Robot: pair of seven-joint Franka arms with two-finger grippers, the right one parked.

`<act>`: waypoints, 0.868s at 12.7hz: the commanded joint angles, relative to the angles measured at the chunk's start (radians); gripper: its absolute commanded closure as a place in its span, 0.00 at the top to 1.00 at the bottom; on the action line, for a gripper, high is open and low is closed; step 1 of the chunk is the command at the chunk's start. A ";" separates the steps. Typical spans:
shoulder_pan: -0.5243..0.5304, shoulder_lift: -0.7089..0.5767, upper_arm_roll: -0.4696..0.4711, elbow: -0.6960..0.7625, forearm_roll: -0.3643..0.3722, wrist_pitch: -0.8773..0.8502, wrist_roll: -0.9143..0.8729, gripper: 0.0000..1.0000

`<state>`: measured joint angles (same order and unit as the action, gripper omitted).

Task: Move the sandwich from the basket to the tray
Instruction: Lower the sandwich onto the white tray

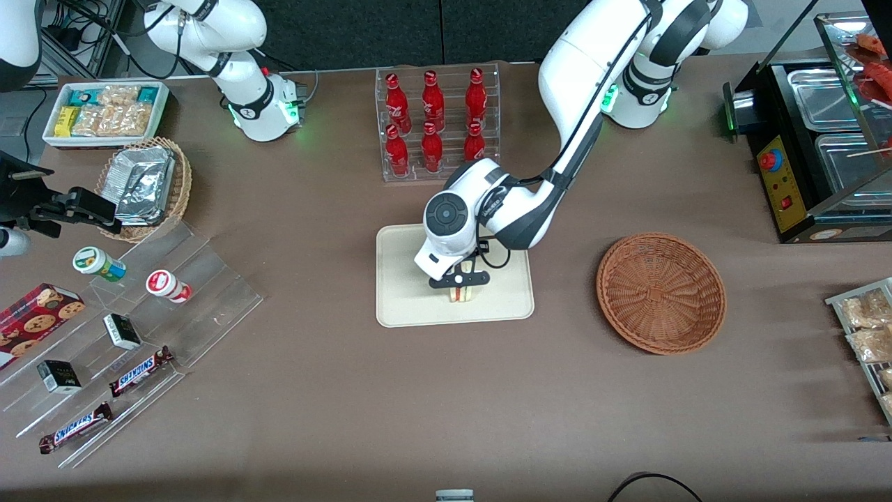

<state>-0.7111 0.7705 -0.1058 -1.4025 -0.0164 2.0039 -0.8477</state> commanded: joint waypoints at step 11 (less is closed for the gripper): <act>0.054 -0.063 0.020 0.033 -0.002 -0.122 -0.037 1.00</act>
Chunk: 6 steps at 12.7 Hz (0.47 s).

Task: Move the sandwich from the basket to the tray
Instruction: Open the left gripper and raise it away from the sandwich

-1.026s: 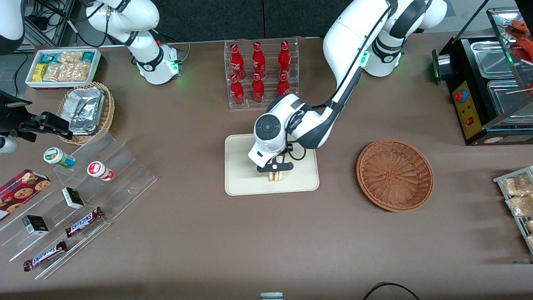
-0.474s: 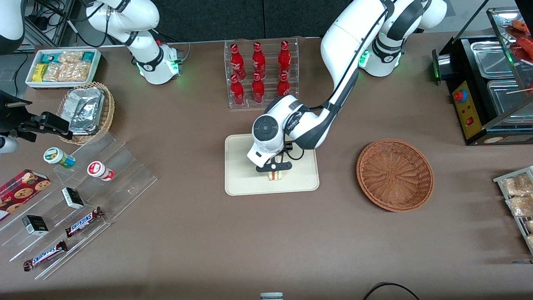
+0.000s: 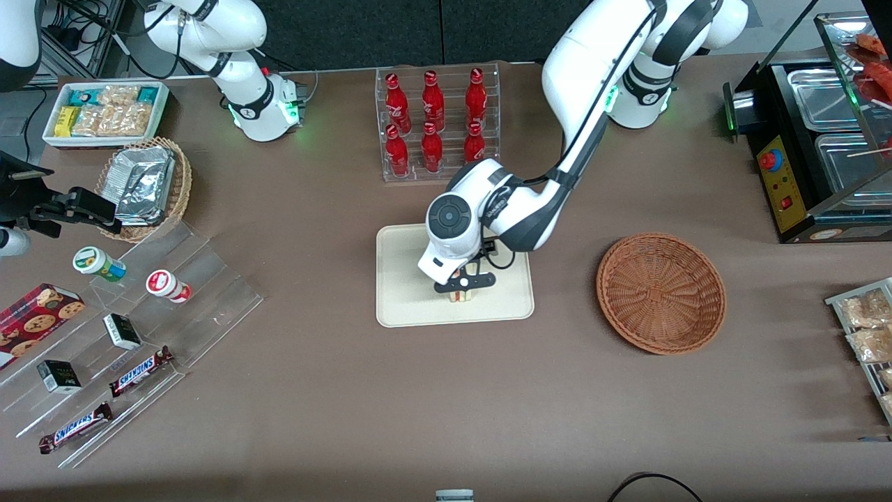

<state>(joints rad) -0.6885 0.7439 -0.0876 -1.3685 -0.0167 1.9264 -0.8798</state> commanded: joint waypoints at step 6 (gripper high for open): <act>0.220 -0.145 -0.003 -0.040 -0.014 -0.078 0.071 1.00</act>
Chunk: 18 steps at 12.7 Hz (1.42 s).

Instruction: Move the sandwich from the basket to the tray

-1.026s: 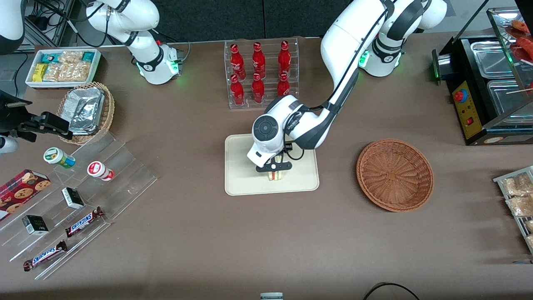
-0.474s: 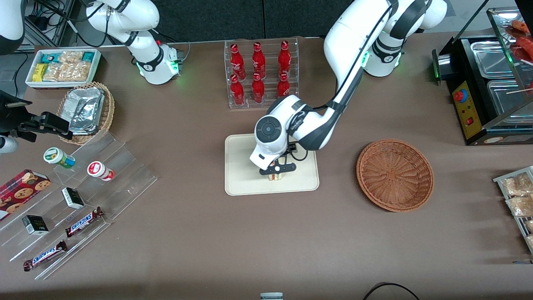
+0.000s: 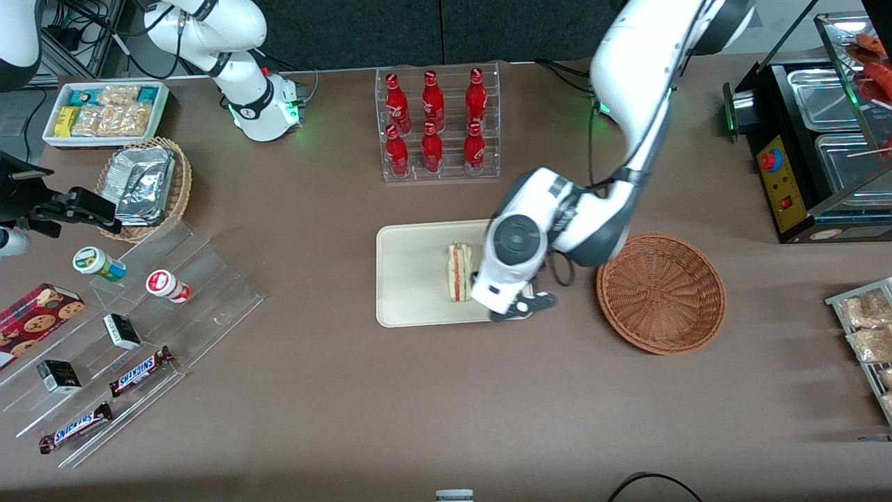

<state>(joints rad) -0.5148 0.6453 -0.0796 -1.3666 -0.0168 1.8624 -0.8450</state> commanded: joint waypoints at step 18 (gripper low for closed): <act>0.484 -0.665 -0.015 -0.359 0.036 -0.336 0.853 1.00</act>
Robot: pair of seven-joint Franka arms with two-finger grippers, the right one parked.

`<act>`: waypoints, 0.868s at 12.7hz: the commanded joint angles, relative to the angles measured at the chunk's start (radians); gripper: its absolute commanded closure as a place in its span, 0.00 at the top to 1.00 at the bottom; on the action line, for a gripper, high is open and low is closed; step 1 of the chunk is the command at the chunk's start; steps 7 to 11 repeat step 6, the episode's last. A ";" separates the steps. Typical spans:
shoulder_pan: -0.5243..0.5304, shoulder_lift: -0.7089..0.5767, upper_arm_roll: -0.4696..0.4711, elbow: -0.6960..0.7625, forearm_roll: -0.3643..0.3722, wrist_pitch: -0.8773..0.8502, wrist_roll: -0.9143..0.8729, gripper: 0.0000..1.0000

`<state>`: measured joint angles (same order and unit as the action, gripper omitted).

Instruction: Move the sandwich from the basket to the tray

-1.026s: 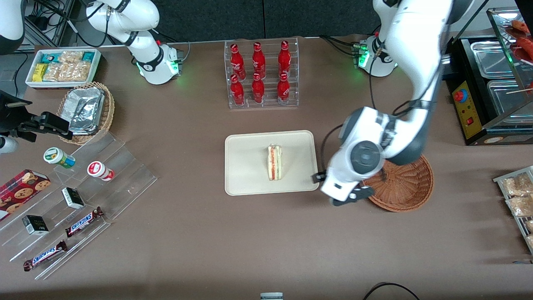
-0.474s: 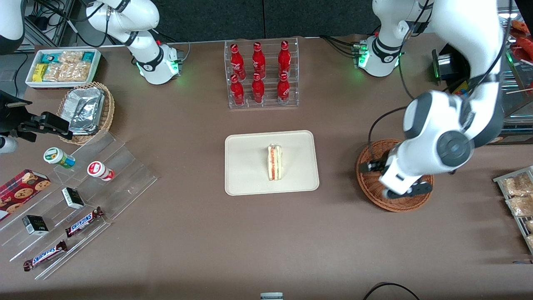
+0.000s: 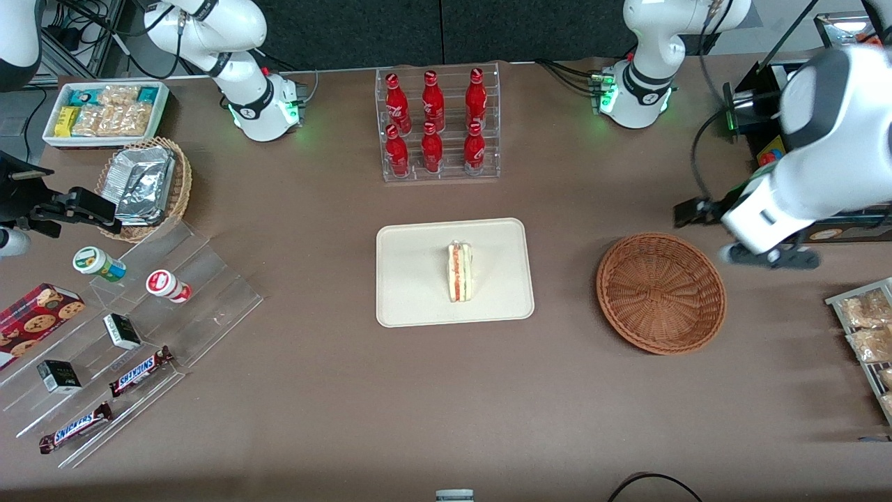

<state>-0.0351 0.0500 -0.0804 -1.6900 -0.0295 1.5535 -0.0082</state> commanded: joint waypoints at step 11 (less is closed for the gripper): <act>0.049 -0.162 -0.001 0.044 0.063 -0.179 0.027 1.00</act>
